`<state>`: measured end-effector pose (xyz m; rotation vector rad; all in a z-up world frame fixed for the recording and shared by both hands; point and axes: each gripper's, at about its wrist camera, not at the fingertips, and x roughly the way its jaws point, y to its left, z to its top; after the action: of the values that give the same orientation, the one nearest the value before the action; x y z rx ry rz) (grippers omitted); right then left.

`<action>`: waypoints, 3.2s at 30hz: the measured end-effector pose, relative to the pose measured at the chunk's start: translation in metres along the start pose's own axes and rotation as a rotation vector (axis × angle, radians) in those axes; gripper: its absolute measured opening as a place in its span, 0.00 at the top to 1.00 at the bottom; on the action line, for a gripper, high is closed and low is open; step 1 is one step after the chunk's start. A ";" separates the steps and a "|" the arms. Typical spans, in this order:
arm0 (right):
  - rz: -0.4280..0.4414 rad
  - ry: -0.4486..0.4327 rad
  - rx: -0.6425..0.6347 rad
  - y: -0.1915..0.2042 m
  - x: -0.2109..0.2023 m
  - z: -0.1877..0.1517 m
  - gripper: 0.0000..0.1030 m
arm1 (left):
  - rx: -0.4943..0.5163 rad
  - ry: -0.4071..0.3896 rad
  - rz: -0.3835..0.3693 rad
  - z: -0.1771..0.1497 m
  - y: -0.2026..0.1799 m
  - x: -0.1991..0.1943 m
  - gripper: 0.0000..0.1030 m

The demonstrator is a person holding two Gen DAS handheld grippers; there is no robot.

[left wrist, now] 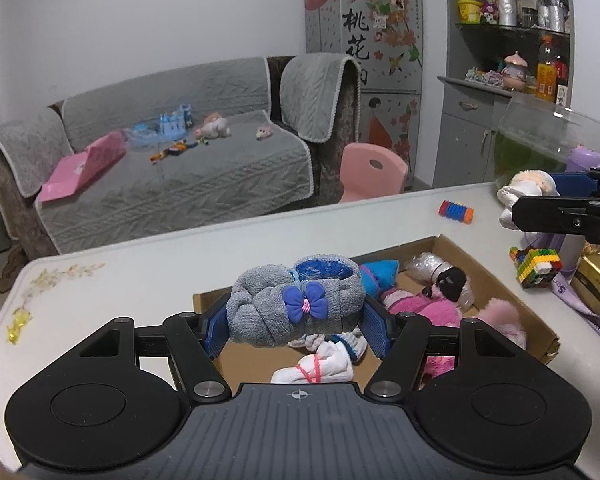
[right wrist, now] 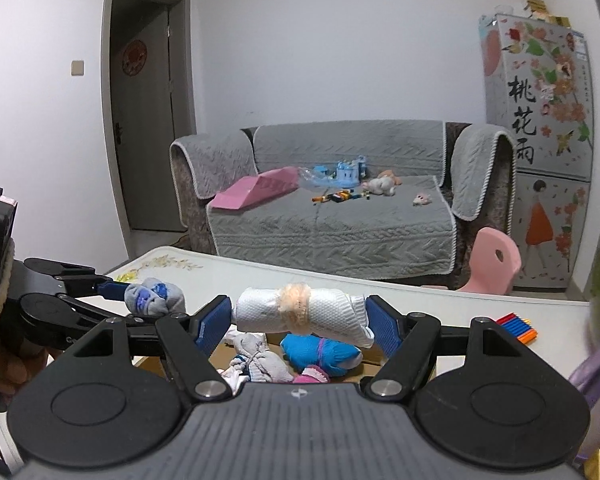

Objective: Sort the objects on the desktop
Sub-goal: 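Lift both held bundles and carry them over the cardboard box, then lower both held bundles into the box and open both tools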

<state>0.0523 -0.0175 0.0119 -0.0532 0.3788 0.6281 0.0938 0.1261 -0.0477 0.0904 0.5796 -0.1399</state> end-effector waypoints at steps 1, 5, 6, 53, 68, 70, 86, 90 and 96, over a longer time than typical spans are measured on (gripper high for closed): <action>0.002 0.005 -0.003 0.002 0.001 0.000 0.32 | -0.006 0.008 -0.002 -0.001 0.002 0.004 0.31; 0.000 0.029 -0.014 0.005 0.012 0.001 0.32 | -0.017 0.035 -0.005 -0.003 0.009 0.017 0.31; 0.000 0.037 -0.016 0.004 0.015 0.001 0.32 | -0.019 0.042 -0.007 -0.003 0.010 0.020 0.31; -0.057 0.297 -0.073 -0.025 0.102 -0.010 0.32 | -0.073 0.195 -0.032 -0.029 0.039 0.089 0.31; -0.050 0.401 -0.210 -0.018 0.120 -0.030 0.32 | -0.086 0.228 -0.063 -0.037 0.024 0.092 0.30; -0.046 0.404 -0.212 -0.019 0.120 -0.030 0.32 | -0.094 0.236 -0.068 -0.037 0.023 0.092 0.30; -0.044 0.408 -0.170 -0.024 0.122 -0.034 0.31 | -0.009 0.245 -0.018 -0.046 -0.001 0.094 0.27; -0.046 0.409 -0.168 -0.024 0.122 -0.034 0.31 | -0.003 0.248 -0.010 -0.046 -0.002 0.096 0.27; -0.044 0.424 -0.154 -0.027 0.122 -0.034 0.28 | 0.015 0.282 -0.009 -0.046 -0.006 0.098 0.06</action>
<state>0.1476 0.0240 -0.0660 -0.3449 0.7356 0.6002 0.1491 0.1157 -0.1406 0.1230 0.8606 -0.1415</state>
